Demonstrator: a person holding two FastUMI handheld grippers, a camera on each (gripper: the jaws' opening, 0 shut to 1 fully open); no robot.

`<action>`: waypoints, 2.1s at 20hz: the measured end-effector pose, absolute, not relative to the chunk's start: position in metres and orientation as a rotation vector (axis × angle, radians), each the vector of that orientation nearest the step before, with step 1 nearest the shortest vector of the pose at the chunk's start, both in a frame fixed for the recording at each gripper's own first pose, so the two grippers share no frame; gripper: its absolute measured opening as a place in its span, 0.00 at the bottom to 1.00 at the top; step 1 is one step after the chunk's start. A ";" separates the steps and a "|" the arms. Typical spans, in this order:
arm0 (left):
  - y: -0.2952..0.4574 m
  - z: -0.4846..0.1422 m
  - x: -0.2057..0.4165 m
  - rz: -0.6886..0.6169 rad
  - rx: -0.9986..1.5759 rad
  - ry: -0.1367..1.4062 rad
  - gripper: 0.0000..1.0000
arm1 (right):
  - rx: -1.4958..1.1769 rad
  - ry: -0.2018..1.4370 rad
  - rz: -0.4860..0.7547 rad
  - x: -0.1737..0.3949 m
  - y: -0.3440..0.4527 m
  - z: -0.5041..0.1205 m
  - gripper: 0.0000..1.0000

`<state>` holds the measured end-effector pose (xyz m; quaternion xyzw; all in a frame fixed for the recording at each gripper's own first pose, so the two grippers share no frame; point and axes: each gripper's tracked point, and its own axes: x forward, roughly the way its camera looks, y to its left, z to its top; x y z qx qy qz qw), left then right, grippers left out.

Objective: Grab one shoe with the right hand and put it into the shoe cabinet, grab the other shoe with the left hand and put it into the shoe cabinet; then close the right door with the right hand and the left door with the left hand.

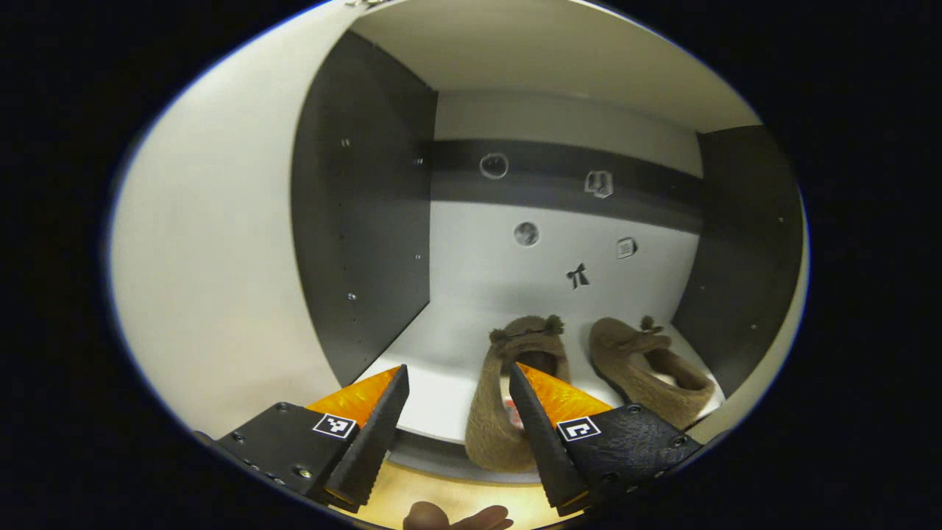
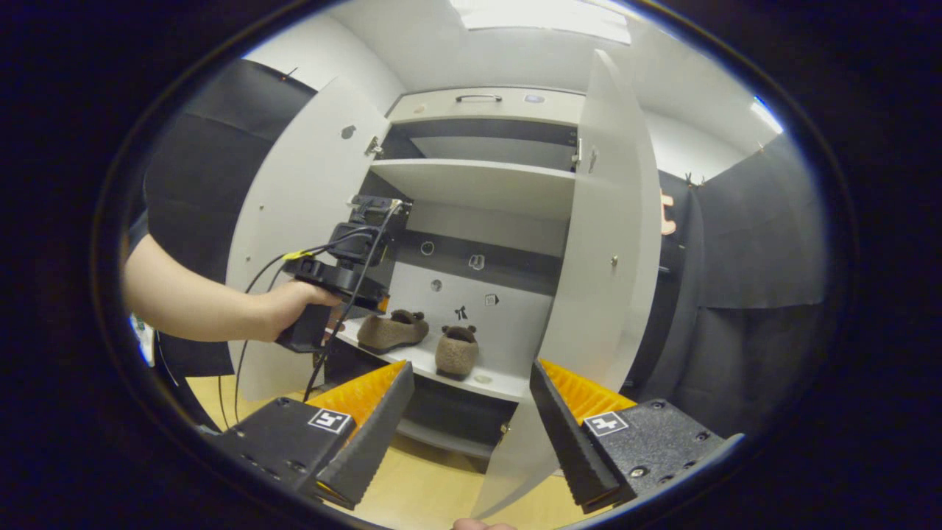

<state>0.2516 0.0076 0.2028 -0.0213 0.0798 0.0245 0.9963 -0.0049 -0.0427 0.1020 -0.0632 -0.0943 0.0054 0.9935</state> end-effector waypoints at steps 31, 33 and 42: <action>-0.021 0.197 -0.028 -0.160 -0.191 -0.120 0.83 | -0.151 -0.069 -0.165 -0.060 -0.178 0.076 1.00; -0.025 0.198 -0.027 -0.154 -0.188 -0.108 0.83 | -0.149 -0.084 -0.119 -0.042 -0.183 0.081 1.00; 0.000 0.191 -0.027 -0.058 -0.137 -0.086 0.83 | -0.016 -0.092 -0.010 -0.024 -0.153 0.074 0.94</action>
